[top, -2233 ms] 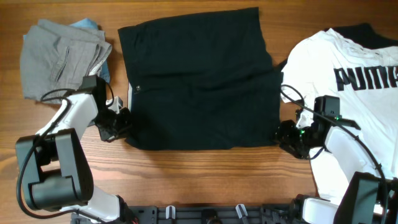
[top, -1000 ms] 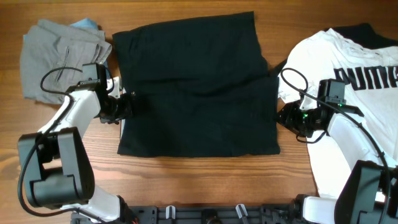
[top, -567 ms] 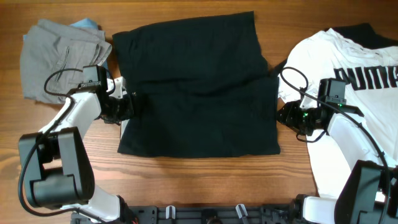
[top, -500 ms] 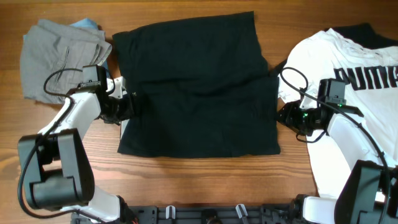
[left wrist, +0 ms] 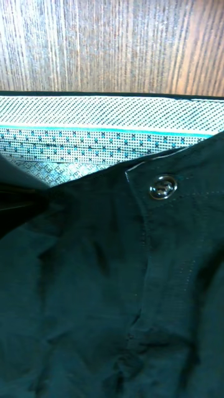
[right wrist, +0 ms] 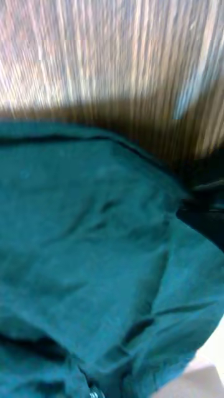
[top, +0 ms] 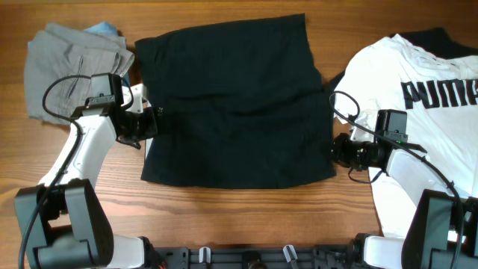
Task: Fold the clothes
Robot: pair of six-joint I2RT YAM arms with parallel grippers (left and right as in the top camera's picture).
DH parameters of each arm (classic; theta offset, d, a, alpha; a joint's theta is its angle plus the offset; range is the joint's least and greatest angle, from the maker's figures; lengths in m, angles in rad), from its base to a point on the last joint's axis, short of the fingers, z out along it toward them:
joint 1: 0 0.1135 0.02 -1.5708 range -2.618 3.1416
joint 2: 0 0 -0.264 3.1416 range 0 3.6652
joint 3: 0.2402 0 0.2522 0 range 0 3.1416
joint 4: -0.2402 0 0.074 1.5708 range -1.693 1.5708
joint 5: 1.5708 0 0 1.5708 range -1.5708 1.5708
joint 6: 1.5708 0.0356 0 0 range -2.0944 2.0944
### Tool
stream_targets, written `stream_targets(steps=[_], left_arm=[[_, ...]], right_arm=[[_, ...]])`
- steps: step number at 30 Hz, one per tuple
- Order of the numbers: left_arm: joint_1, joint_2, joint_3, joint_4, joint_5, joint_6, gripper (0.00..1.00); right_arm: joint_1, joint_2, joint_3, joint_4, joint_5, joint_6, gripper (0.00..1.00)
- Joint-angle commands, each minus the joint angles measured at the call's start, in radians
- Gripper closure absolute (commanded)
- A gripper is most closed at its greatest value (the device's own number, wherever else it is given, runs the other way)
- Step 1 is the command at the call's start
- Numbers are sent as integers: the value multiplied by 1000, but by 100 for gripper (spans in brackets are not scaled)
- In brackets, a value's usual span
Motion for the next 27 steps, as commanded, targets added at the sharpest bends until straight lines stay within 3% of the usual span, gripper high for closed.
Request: stream_targets(steps=[1, 6, 9, 10, 11, 12, 15, 17, 19, 22, 27], left_arm=[[0, -45, 31, -3, 15, 5, 96], [34, -66, 32, 35, -25, 3, 96], [38, -66, 32, 32, -25, 0, 96], [38, -66, 32, 19, -25, 1, 96], [38, -66, 32, 4, -26, 1, 94], [38, -66, 32, -12, -26, 1, 90], [38, -66, 32, -67, -26, 1, 87], [38, -66, 32, -118, -31, 2, 63], [38, -66, 32, -174, -68, 1, 48], [38, -66, 24, -261, -134, 0, 45], [54, -66, -44, -285, -177, -203, 39]], right_arm=[[3, 7, -2, 26, -71, -21, 96], [3, 7, 4, 156, -85, 87, 96], [3, 7, 4, 140, -77, 110, 96], [3, 7, 4, 119, -62, 110, 84], [3, 7, 4, 77, -30, 110, 57], [2, 7, 4, 39, 3, 110, 55], [2, 7, 4, -51, 119, 105, 72], [2, 7, 4, -71, 122, 105, 67], [2, 7, 4, -101, 130, 107, 61], [2, 7, 4, -191, 281, 209, 45], [0, -24, 6, -203, 263, 208, 44]])
